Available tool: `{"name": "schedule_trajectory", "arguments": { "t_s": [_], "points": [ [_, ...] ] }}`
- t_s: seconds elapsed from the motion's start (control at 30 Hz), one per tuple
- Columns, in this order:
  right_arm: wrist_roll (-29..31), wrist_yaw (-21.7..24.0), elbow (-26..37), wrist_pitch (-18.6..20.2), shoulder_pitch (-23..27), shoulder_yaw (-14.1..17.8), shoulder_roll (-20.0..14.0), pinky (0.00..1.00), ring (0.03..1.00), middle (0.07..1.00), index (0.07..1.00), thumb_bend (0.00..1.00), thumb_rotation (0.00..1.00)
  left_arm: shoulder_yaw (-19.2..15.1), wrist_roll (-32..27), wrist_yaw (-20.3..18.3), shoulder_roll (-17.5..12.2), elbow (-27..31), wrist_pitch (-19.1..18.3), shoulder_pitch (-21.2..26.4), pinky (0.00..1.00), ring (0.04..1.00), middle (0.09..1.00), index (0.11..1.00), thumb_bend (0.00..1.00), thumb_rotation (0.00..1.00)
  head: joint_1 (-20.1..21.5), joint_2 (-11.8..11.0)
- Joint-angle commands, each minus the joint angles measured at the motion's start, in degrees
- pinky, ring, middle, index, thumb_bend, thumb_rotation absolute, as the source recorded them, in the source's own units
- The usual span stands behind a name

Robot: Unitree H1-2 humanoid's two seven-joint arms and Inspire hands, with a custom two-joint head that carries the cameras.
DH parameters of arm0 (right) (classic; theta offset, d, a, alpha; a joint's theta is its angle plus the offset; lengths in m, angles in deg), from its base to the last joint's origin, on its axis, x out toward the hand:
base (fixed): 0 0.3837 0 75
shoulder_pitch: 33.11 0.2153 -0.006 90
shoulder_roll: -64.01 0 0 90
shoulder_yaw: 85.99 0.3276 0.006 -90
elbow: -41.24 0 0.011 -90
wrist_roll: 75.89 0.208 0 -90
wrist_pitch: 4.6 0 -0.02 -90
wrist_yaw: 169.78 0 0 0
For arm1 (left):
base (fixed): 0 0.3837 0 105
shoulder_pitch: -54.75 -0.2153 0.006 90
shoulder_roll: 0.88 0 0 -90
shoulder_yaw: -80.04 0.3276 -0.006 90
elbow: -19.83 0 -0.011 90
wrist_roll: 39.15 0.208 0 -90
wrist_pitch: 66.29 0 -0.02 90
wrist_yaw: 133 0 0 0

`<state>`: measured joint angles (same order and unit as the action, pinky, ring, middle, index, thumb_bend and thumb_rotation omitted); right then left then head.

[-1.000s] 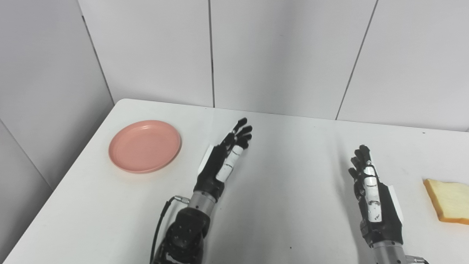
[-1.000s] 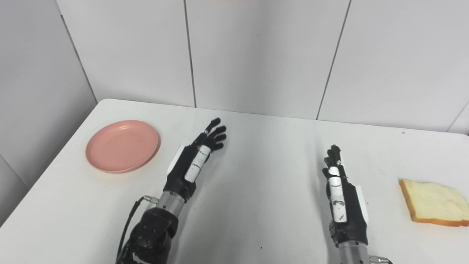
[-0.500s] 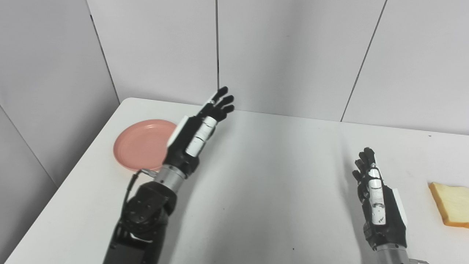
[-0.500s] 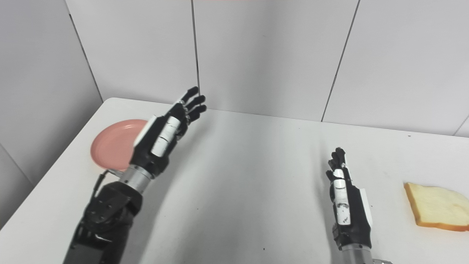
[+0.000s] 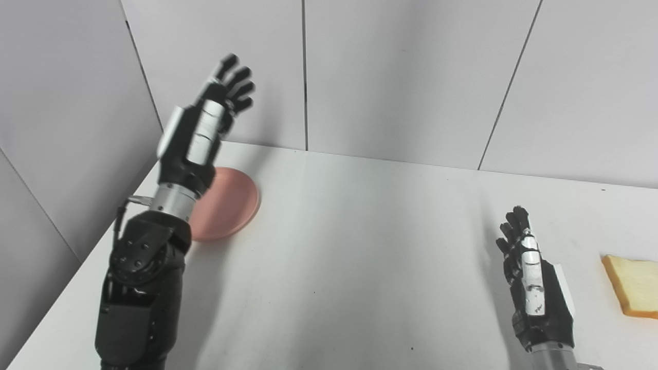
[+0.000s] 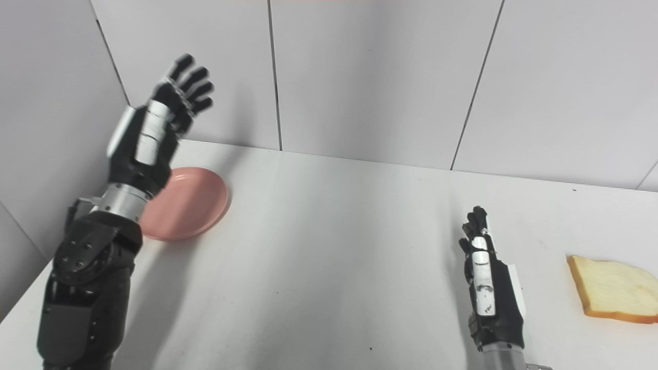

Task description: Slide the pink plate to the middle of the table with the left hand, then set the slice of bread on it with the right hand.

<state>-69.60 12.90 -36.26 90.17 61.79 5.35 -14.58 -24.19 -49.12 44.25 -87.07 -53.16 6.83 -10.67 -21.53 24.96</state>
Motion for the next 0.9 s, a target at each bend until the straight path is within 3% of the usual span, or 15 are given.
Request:
{"name": "schedule_trajectory", "arguments": {
  "t_s": [0.0, 0.13, 0.37, 0.87],
  "points": [
    [0.6, 0.3, 2.2, -0.7, 1.0, 0.1, 0.2, 1.0, 1.0, 1.0, 1.0, 0.22, 1.0, -1.9, -0.3, 0.8, -2.9, -1.5, 1.6, 1.8, 0.88, 0.9, 0.903, 0.908, 0.83, 0.86, -0.1, -0.1],
    [0.5, 0.2, 2.4, -0.3, 1.0, 0.0, 0.4, 1.0, 1.0, 1.0, 1.0, 0.23, 1.0, -4.8, -1.2, 1.2, -5.1, -6.0, 3.8, 1.7, 0.88, 0.9, 0.897, 0.894, 0.85, 0.86, 0.0, -0.3],
    [0.2, 0.1, 2.8, 0.3, 0.9, -0.2, 0.3, 1.0, 1.0, 1.0, 1.0, 0.22, 1.0, -7.2, -2.2, 1.7, -6.6, -12.2, 6.1, 1.7, 0.87, 0.892, 0.899, 0.899, 0.85, 0.85, -0.4, -0.5],
    [0.3, -0.1, 3.8, 1.2, 1.0, -0.1, 0.3, 1.0, 1.0, 1.0, 1.0, 0.21, 1.0, -9.7, -3.8, 3.5, -6.9, -22.3, 8.2, 2.2, 0.92, 0.906, 0.905, 0.904, 0.84, 0.86, -1.4, 0.2]
  ]
}}
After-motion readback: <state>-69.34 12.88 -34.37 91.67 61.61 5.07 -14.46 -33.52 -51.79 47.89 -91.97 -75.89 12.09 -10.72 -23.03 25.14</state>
